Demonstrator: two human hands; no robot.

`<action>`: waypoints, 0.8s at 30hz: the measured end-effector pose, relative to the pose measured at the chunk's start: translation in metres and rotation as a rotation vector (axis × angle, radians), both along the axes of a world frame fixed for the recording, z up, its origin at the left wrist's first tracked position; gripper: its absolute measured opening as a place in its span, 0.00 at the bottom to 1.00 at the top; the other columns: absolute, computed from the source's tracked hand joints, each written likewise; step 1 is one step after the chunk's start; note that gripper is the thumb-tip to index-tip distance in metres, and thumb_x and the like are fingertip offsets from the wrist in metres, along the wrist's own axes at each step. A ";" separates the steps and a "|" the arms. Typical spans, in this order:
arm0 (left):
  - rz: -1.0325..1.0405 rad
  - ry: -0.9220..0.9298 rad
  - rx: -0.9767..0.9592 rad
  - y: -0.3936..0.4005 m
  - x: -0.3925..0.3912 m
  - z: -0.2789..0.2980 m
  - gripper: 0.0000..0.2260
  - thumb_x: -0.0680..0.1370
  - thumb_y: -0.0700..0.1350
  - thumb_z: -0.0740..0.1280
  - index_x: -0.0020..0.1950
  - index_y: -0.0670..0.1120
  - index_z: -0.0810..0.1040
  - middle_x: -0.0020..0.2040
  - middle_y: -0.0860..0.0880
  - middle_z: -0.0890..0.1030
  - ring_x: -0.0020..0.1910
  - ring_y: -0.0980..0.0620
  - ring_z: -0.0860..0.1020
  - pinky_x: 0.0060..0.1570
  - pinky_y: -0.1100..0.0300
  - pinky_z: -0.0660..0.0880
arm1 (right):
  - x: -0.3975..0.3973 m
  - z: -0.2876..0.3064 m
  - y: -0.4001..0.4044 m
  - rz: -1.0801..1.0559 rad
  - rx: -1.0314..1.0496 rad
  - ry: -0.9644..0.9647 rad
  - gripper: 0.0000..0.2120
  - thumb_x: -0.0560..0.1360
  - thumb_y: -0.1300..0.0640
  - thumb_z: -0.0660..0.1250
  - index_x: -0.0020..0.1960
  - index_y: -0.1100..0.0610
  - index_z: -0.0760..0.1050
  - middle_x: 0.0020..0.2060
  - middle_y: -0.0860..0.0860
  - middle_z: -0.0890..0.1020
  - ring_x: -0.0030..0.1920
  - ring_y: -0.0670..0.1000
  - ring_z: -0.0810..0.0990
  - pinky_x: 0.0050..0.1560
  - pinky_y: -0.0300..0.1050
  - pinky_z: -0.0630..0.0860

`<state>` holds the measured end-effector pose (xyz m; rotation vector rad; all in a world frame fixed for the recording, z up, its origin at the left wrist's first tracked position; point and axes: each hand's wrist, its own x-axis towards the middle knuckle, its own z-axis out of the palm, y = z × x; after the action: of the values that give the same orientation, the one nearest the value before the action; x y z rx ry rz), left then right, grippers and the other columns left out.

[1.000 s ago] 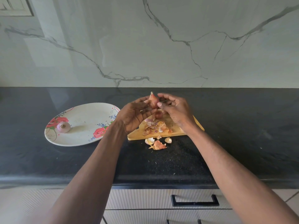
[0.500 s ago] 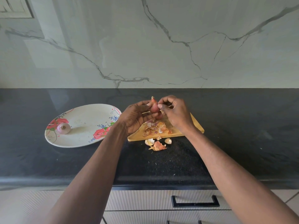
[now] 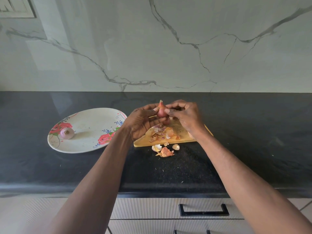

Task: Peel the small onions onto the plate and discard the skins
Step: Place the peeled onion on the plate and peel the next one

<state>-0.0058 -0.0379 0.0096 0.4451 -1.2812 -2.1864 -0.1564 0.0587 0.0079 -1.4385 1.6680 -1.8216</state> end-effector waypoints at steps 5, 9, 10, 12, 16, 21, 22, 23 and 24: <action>0.005 -0.025 -0.022 0.000 -0.001 -0.001 0.13 0.76 0.33 0.66 0.60 0.36 0.78 0.54 0.34 0.82 0.52 0.35 0.83 0.57 0.45 0.79 | 0.000 -0.001 0.000 -0.089 0.025 0.167 0.09 0.73 0.64 0.75 0.40 0.50 0.83 0.38 0.45 0.83 0.39 0.44 0.80 0.46 0.47 0.79; 0.047 -0.032 -0.056 -0.001 -0.004 -0.005 0.09 0.79 0.33 0.66 0.58 0.35 0.79 0.48 0.37 0.83 0.47 0.41 0.85 0.55 0.47 0.80 | 0.009 -0.008 -0.002 -0.179 0.028 0.505 0.07 0.78 0.66 0.68 0.43 0.57 0.76 0.42 0.48 0.77 0.41 0.45 0.74 0.41 0.29 0.69; 0.050 -0.036 -0.068 -0.002 -0.004 -0.006 0.09 0.79 0.34 0.66 0.58 0.35 0.79 0.49 0.37 0.84 0.47 0.41 0.85 0.55 0.47 0.80 | 0.010 -0.010 -0.003 -0.179 0.024 0.547 0.08 0.78 0.67 0.66 0.43 0.58 0.74 0.43 0.49 0.76 0.42 0.47 0.74 0.39 0.29 0.68; 0.047 -0.044 -0.078 -0.002 -0.006 -0.006 0.09 0.79 0.34 0.67 0.58 0.35 0.79 0.50 0.37 0.84 0.49 0.41 0.85 0.56 0.47 0.80 | 0.010 -0.013 -0.004 -0.183 0.034 0.606 0.09 0.79 0.69 0.62 0.44 0.56 0.70 0.44 0.50 0.74 0.43 0.48 0.73 0.38 0.30 0.67; 0.078 -0.038 -0.046 -0.001 -0.007 -0.006 0.08 0.80 0.34 0.66 0.58 0.35 0.78 0.51 0.36 0.83 0.49 0.40 0.85 0.55 0.49 0.81 | 0.010 -0.014 -0.005 -0.192 0.059 0.646 0.10 0.79 0.69 0.61 0.45 0.57 0.68 0.44 0.51 0.72 0.44 0.49 0.72 0.38 0.31 0.66; 0.100 0.019 0.005 -0.005 -0.004 -0.006 0.09 0.81 0.33 0.63 0.60 0.35 0.78 0.55 0.36 0.82 0.52 0.41 0.83 0.56 0.50 0.81 | 0.015 -0.012 -0.003 -0.138 0.079 0.535 0.05 0.78 0.69 0.65 0.46 0.60 0.74 0.45 0.51 0.76 0.43 0.47 0.74 0.40 0.33 0.71; 0.088 0.035 0.014 -0.005 -0.003 -0.005 0.09 0.81 0.32 0.62 0.59 0.35 0.78 0.54 0.36 0.82 0.53 0.41 0.83 0.55 0.50 0.82 | 0.015 -0.010 -0.003 -0.133 0.076 0.471 0.06 0.77 0.69 0.67 0.49 0.60 0.76 0.47 0.51 0.78 0.45 0.46 0.76 0.41 0.35 0.74; 0.076 0.046 0.018 -0.005 -0.003 -0.004 0.09 0.81 0.32 0.63 0.58 0.36 0.78 0.53 0.36 0.83 0.52 0.41 0.84 0.54 0.50 0.82 | 0.015 -0.009 -0.003 -0.126 0.076 0.395 0.08 0.76 0.68 0.68 0.52 0.58 0.77 0.49 0.51 0.80 0.47 0.46 0.78 0.44 0.37 0.77; 0.071 0.050 0.015 -0.004 -0.003 -0.004 0.09 0.80 0.32 0.64 0.58 0.36 0.79 0.52 0.37 0.83 0.51 0.42 0.84 0.52 0.51 0.83 | 0.013 -0.009 -0.004 -0.112 0.089 0.313 0.12 0.75 0.64 0.71 0.57 0.56 0.78 0.52 0.50 0.81 0.50 0.47 0.80 0.48 0.39 0.79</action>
<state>-0.0085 -0.0424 0.0059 0.4322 -1.2049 -2.1356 -0.1435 0.0551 -0.0007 -1.6913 1.9868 -1.6170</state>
